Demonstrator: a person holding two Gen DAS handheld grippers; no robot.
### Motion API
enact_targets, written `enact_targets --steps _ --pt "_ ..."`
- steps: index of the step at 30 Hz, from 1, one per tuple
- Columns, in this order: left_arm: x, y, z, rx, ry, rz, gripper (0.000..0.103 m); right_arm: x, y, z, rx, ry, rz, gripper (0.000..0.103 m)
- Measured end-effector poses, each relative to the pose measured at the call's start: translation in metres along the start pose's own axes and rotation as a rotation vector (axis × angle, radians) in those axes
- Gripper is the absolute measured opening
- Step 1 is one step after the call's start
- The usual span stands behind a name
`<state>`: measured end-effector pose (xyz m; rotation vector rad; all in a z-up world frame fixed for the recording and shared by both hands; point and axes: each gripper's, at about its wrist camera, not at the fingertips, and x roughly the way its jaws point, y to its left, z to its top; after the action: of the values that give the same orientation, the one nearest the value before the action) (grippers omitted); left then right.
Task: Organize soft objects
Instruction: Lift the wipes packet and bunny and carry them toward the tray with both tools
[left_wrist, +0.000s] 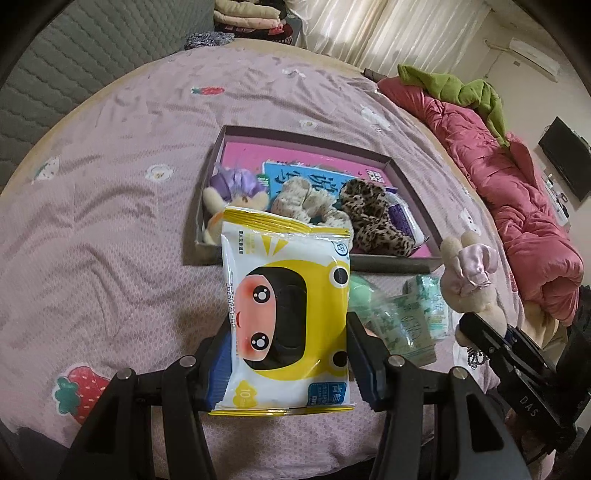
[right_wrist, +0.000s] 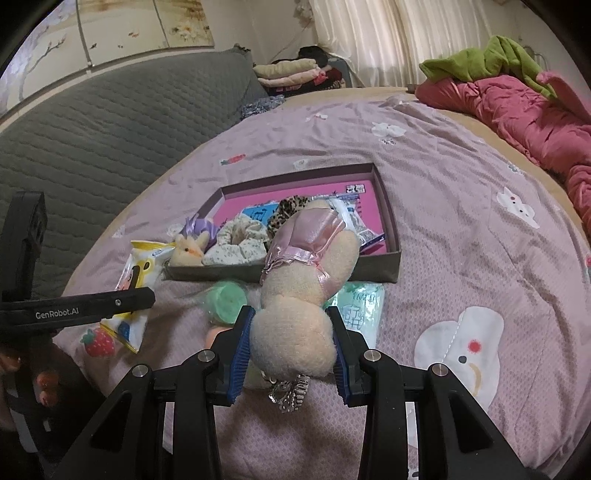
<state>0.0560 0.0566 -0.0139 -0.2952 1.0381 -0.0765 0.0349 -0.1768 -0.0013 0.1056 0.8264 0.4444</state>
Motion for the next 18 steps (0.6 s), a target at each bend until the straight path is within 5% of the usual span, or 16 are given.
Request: enact_targets --steps 18 --pt "-0.019 -0.017 0.023 0.024 -0.055 -0.011 0.055 -0.015 0.008 0.036 -0.043 -0.061 -0.021 0.04"
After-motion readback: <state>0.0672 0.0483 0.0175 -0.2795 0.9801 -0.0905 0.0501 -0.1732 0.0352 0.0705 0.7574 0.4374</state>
